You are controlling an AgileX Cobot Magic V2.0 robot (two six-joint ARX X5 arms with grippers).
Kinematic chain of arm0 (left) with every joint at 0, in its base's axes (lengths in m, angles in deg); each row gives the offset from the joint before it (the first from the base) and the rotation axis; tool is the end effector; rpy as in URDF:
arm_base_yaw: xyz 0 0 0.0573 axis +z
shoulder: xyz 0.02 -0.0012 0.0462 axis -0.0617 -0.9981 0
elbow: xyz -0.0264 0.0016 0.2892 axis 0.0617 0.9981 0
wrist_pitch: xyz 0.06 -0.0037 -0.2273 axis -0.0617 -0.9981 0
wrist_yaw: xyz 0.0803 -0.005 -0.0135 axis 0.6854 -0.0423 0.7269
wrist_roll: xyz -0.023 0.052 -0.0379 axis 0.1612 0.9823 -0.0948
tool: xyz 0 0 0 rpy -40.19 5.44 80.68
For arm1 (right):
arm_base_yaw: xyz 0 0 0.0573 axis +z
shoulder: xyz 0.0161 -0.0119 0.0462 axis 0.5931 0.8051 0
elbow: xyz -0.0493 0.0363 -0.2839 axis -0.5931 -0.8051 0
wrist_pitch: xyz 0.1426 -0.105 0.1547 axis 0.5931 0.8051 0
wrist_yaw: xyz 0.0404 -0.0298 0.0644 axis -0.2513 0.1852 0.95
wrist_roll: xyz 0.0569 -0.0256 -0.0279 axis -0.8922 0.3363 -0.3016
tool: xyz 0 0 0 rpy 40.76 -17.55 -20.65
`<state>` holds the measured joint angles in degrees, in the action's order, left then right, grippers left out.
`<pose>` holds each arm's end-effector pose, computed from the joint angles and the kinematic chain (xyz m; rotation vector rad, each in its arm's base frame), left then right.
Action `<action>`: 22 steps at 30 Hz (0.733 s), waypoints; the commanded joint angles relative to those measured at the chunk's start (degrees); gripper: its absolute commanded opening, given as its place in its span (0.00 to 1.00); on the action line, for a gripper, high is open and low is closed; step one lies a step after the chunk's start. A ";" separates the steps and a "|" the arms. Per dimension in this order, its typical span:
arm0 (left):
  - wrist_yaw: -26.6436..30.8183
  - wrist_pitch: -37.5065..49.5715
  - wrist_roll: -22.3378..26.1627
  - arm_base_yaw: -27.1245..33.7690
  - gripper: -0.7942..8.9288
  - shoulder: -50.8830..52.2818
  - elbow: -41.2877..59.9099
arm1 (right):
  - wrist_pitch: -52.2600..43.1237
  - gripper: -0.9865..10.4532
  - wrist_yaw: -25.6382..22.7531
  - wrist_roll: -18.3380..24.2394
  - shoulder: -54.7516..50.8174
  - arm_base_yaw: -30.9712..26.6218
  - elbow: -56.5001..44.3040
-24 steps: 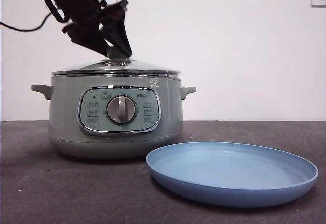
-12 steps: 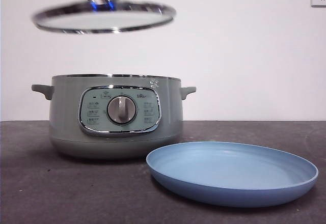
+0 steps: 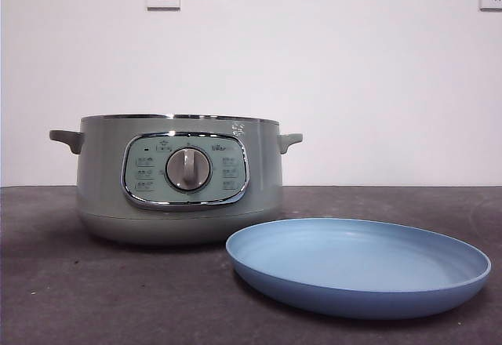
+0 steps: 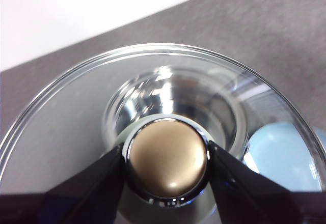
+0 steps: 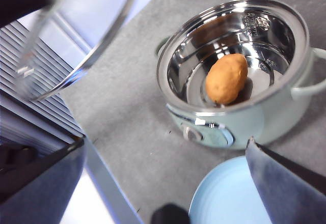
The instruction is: Take the potato out from the steamer,put the potato on the plate,close the lid
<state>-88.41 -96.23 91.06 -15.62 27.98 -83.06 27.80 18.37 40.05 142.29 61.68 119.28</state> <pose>0.1451 -0.0564 0.4275 0.1867 0.4694 -0.4692 0.1790 0.1155 0.3792 0.1277 0.6410 0.9655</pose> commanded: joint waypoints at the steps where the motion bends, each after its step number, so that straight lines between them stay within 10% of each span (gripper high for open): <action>1: 1.36 -1.79 -0.50 0.63 0.07 4.24 -0.17 | -1.25 0.58 -2.58 -0.98 6.14 3.45 4.00; 22: 6.32 -17.79 -4.74 0.87 0.07 20.44 -0.20 | -2.82 0.58 -28.09 1.62 50.97 17.25 36.41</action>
<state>-82.07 -116.58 87.04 -14.88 47.98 -83.06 25.38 -9.50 41.12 192.87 78.73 155.43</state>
